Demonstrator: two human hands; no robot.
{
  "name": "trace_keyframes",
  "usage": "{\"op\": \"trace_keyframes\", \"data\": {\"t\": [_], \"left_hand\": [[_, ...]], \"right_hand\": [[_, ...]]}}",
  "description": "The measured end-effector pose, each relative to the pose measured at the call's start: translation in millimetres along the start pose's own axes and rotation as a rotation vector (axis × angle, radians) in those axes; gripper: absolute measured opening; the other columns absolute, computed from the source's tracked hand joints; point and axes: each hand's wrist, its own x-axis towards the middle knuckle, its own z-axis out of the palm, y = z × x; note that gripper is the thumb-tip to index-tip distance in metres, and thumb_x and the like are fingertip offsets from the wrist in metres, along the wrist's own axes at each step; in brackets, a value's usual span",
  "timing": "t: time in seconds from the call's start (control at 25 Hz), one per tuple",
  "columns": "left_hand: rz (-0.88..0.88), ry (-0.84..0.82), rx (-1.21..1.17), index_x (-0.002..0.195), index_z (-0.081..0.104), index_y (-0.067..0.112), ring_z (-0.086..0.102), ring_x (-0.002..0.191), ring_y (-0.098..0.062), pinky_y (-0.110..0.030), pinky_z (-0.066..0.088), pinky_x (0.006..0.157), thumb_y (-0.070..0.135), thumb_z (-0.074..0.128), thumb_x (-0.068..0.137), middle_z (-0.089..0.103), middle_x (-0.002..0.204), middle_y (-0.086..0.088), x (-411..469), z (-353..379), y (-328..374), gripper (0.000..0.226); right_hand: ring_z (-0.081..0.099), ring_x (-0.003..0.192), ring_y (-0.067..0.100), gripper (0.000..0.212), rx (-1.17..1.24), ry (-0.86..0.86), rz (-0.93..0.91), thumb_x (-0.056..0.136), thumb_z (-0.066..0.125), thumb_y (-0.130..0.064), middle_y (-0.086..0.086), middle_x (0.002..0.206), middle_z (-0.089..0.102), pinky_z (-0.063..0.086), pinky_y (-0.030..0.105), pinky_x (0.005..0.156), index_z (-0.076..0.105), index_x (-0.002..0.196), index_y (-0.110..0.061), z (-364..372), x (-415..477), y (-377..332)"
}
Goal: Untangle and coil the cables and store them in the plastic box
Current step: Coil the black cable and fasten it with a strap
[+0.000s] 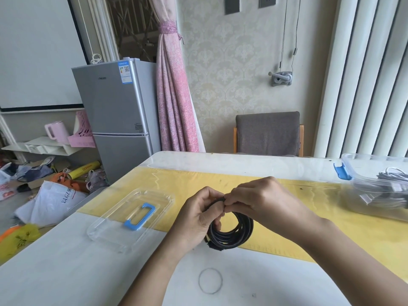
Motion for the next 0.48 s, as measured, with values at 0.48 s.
{"op": "trace_keyframes", "data": {"t": [0.48], "left_hand": [[0.004, -0.007, 0.08, 0.093, 0.065, 0.017, 0.045, 0.052, -0.012, -0.021, 0.041, 0.054, 0.008, 0.062, 0.074, 0.06, 0.069, 0.003, -2.8, -4.3, 2.0, 0.022]], "right_hand": [[0.067, 0.069, 0.002, 0.006, 0.413, 0.042, 0.31, 0.075, 0.078, -0.014, -0.016, 0.078, 0.07, 0.052, 0.024, 0.067, 0.074, 0.076, -0.018, 2.2, -1.2, 0.4]]}}
